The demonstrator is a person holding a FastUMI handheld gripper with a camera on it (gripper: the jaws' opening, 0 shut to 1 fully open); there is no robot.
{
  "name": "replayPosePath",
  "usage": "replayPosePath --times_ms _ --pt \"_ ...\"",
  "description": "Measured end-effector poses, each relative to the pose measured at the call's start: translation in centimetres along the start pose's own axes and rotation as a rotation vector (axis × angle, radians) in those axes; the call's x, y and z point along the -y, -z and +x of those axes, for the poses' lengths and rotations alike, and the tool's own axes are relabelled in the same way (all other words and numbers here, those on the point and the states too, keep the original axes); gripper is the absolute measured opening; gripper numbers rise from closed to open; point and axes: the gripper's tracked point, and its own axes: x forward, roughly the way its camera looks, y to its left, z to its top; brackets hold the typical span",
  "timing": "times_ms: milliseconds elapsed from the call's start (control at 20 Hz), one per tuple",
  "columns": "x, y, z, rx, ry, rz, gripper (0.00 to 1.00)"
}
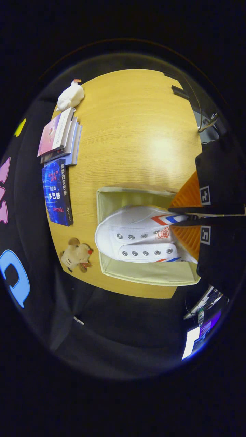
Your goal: Open the storage box then place both shoes into the box .Put the left shoe in first, then the right shoe, with the right side of both shoes facing outward in a uniform manner.
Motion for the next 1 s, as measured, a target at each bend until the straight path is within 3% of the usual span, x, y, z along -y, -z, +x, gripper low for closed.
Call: replayPosePath --times_ms 100,200,350,450,550,1000 --pt "-0.4 0.0 0.0 -0.001 -0.011 0.007 0.13" --pt "-1.5 -0.7 -0.9 0.035 -0.044 0.016 0.30" --pt "-1.8 -2.4 -2.8 0.117 -0.071 0.015 0.70" --pt "-1.7 -3.2 -4.6 0.172 -0.083 0.018 0.88" --pt "-1.1 -3.8 -6.3 0.227 -0.084 0.016 0.98" --pt "7.4 -4.9 -12.8 0.486 0.010 -0.106 0.99"
